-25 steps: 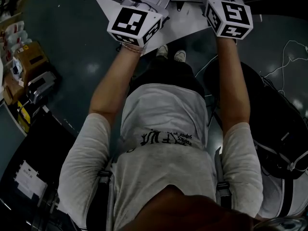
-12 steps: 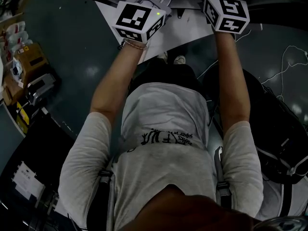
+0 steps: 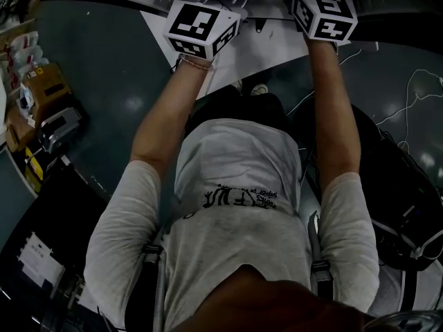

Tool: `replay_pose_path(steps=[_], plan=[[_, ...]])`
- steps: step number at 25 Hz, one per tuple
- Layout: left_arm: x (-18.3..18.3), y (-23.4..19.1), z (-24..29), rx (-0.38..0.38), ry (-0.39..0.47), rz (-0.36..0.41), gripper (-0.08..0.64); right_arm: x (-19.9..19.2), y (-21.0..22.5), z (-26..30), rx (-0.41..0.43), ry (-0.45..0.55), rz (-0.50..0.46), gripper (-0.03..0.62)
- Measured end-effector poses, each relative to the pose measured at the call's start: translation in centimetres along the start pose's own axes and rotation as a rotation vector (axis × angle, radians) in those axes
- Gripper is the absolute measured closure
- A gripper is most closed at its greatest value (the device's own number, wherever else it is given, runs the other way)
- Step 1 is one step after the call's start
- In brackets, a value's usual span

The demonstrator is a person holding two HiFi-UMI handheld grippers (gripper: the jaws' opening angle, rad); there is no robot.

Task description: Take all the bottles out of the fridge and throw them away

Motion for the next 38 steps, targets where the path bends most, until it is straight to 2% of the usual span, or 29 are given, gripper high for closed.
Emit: replay_pose_path(steps=[15, 38], plan=[[0.8, 0.3, -0.3, 0.006, -0.001, -0.005, 0.552, 0.6, -0.2, -0.6, 0.008, -0.015, -0.016, 0.327], [5.4, 4.6, -4.1, -0.035, 0.017, -0.015, 0.552, 4.6, -4.2, -8.6, 0.037, 0.008, -0.034, 0.327]])
Point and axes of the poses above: the fingertips, and each gripper's own axes: z forward along the fingers, y to its right, x out of its top, the point moved 10 cm from there along -z, backward along the fingers, and after that the axes turned 14 degrees about x, right-handed, at the moved point
